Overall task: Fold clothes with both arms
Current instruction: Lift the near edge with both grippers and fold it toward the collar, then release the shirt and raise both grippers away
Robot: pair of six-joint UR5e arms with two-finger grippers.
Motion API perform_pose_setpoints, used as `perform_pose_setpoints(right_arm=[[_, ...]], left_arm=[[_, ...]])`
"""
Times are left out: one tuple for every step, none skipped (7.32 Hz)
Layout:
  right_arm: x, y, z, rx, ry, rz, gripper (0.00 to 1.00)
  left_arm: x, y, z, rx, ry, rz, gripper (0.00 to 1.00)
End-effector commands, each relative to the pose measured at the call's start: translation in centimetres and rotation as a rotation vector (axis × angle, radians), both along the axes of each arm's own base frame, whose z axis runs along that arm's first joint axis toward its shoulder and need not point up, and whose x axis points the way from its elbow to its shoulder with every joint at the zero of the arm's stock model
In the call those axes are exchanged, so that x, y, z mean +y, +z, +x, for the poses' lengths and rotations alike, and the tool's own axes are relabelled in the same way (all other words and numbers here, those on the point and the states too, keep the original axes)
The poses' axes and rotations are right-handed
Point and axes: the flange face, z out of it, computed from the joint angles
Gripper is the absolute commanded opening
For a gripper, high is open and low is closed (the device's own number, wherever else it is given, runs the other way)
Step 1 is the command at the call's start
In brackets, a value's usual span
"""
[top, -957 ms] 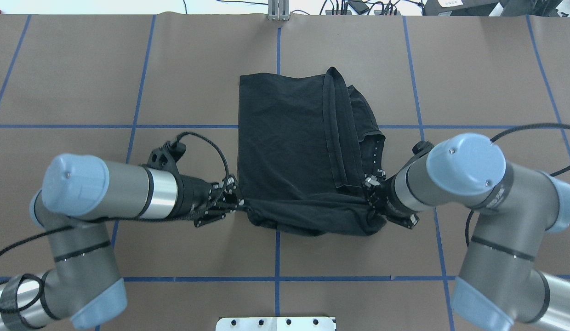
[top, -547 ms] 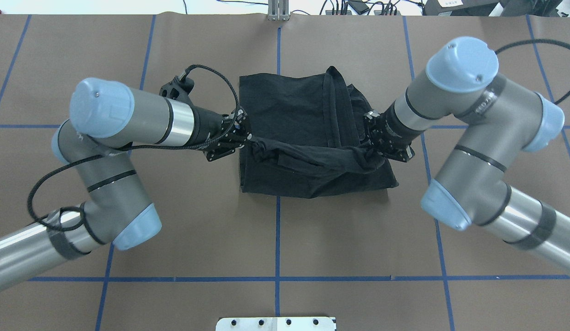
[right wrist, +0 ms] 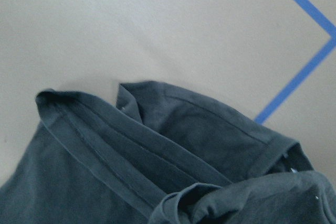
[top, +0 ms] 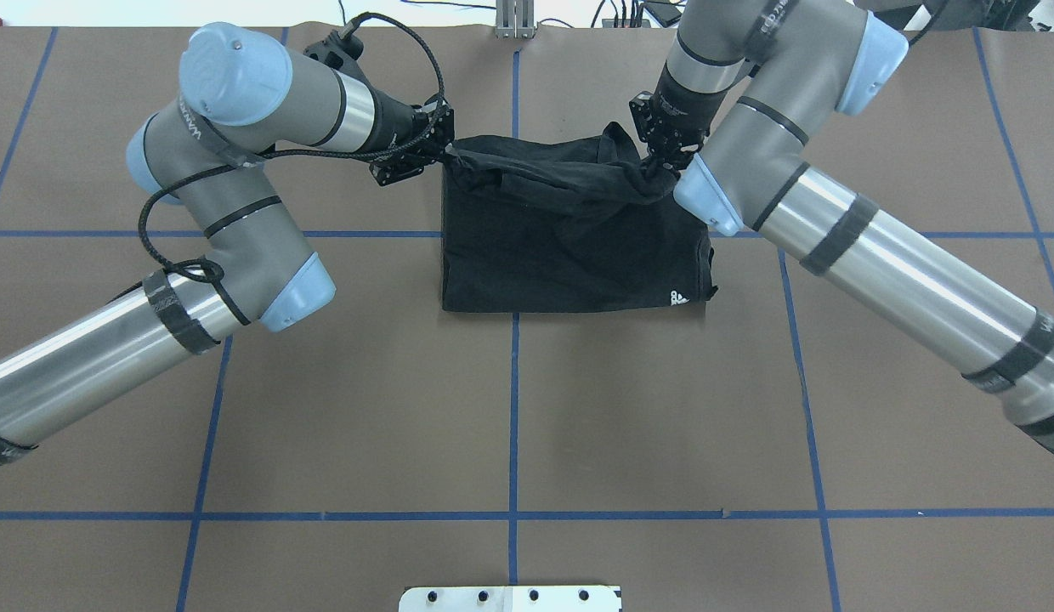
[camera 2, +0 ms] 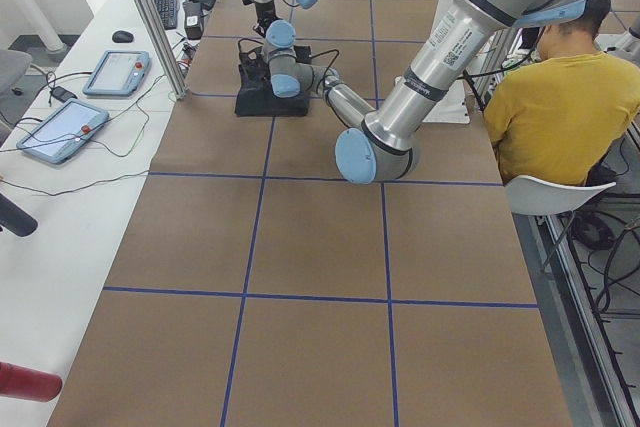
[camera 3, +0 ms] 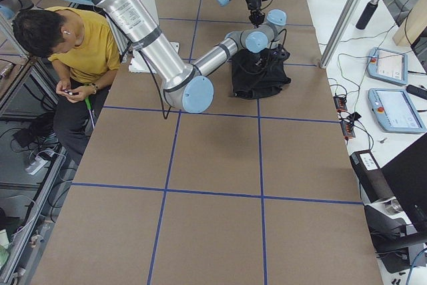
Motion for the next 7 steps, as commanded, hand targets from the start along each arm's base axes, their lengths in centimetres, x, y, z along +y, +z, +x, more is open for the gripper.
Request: perform_pose_setpoints(right_arm=[[-7.8, 1.0, -1.6, 0.026, -0.017, 0.023, 0.99], [-8.5, 0.3, -1.7, 0.017, -0.016, 0.040, 1.00], [-9.0, -1.0, -1.1, 0.009, -0.023, 0.068, 1.00], [-9.8, -1.3, 0.1, 0.005, -0.012, 0.072, 1.00], [-10.0, -1.3, 0.7, 0.001, -0.007, 0.069, 1.00], [-10.1, -1.5, 1.2, -0.008, -0.010, 0.079, 1.00], [-9.9, -2.0, 2.6, -0.023, -0.027, 0.129, 1.00]], left_arm=[[-4.8, 1.2, 1.2, -0.078, -0.008, 0.059, 1.00], [-5.5, 1.2, 0.2, -0.081, -0.022, 0.062, 1.00], [-5.9, 1.0, -0.4, -0.090, -0.023, 0.088, 1.00], [-6.1, 1.0, -0.8, -0.091, -0.027, 0.090, 1.00], [-6.4, 0.7, -1.3, -0.089, -0.027, 0.098, 1.00], [-6.4, 0.2, -2.0, -0.090, -0.025, 0.118, 1.00], [-5.9, -1.1, -3.3, -0.114, -0.007, 0.229, 1.00]])
